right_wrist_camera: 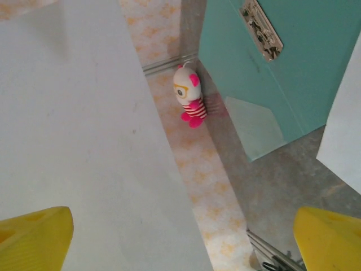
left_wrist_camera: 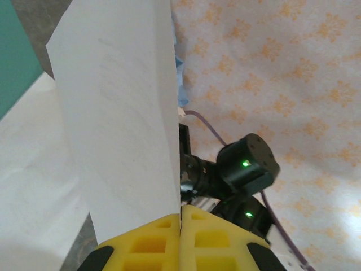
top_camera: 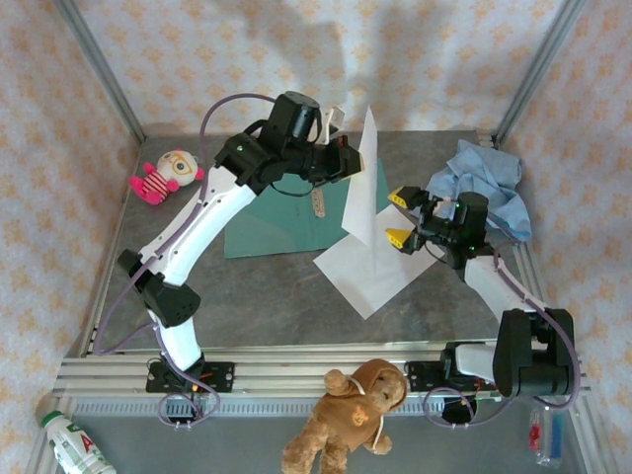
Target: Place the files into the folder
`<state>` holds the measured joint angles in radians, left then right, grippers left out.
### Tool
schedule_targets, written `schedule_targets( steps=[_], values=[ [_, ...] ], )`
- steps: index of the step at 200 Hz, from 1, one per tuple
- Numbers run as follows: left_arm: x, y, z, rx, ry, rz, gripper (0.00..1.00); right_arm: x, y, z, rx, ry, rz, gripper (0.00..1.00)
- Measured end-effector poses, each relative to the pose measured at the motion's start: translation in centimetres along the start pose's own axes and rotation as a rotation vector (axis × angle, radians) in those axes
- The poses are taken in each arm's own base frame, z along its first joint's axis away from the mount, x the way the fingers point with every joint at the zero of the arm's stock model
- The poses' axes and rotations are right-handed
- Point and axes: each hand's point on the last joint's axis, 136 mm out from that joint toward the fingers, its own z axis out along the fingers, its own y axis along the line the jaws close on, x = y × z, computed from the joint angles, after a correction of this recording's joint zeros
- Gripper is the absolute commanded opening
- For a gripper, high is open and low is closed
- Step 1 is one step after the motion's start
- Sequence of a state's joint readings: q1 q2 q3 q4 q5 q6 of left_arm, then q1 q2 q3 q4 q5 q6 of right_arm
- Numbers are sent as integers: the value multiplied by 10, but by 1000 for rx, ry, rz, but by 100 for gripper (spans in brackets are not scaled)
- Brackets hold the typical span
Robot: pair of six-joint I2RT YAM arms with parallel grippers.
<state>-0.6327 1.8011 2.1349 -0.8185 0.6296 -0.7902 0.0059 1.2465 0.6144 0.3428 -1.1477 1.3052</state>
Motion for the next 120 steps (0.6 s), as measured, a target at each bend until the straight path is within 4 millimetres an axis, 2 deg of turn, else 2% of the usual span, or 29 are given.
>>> schedule_targets(
  steps=[36,70,95,120],
  values=[
    [6,-5,1,49,24,-75,0,-4,6,4,-57,-9,66,100],
    [20,2,-4,68,44,-150,0,9,23,11,-104,28,47,100],
    [21,1,-10,91,47,-163,0,17,36,14,-135,52,19,100],
    [21,14,-19,76,39,-175,0,23,50,10,-168,61,-24,100]
  ],
)
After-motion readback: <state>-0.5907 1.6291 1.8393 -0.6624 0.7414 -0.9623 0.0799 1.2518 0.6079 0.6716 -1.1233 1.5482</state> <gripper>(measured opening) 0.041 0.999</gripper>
